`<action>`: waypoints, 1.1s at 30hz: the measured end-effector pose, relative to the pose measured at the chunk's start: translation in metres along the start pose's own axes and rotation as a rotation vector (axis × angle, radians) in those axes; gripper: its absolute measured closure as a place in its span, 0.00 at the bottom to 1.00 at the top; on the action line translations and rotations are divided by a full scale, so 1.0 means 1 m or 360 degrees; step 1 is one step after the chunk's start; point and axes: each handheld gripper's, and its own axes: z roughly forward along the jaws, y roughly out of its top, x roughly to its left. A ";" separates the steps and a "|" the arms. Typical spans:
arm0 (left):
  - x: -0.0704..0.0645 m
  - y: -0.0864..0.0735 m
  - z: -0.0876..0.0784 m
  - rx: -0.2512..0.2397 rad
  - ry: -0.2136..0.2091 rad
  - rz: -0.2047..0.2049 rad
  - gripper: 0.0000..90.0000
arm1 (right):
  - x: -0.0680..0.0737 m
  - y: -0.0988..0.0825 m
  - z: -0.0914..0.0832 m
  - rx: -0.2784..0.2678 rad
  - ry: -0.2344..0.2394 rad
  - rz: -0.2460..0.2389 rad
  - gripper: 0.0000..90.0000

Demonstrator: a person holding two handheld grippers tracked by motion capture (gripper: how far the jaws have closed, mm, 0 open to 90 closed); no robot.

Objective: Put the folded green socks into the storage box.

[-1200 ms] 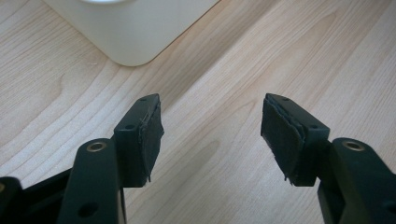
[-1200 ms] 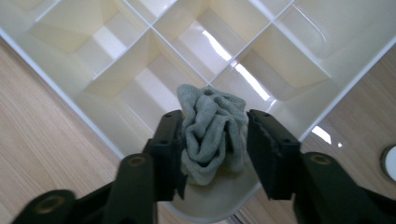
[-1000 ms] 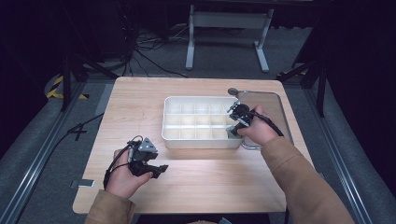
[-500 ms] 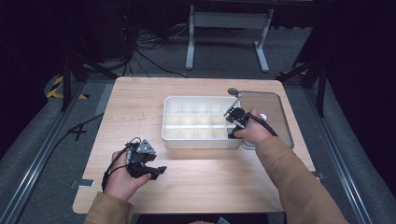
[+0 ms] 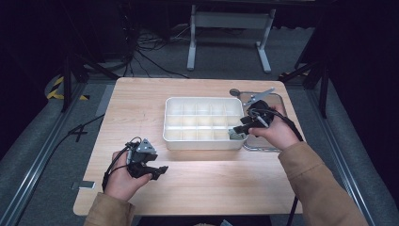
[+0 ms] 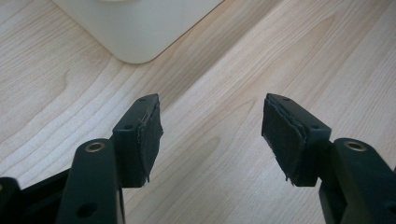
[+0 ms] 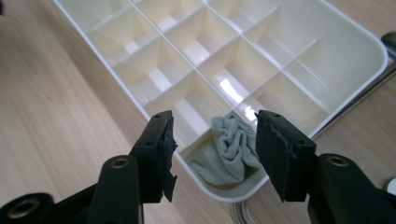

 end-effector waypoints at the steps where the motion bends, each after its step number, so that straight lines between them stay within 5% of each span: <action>1: -0.001 0.001 -0.001 0.0006 -0.0010 0.0008 0.43 | 0.003 -0.002 -0.006 -0.0043 0.0014 -0.0015 0.52; 10: -0.015 0.008 -0.009 0.0023 -0.0104 0.0099 0.40 | 0.027 -0.025 -0.040 -0.0217 0.0105 -0.0109 0.51; 17: -0.023 0.011 -0.009 0.0121 -0.0102 0.0125 0.40 | 0.048 -0.048 -0.054 -0.0056 0.0122 -0.0186 0.51; 23: -0.032 0.015 -0.014 0.0152 -0.0089 0.0140 0.40 | 0.067 -0.065 -0.048 -0.0003 0.0142 -0.0272 0.51; 31: -0.040 0.018 -0.012 0.0218 -0.0105 0.0158 0.38 | 0.080 -0.079 -0.045 -0.0110 0.0193 -0.0274 0.47; 33: -0.040 0.017 -0.012 0.0226 -0.0097 0.0165 0.38 | 0.081 -0.083 -0.037 -0.0056 0.0245 -0.0268 0.45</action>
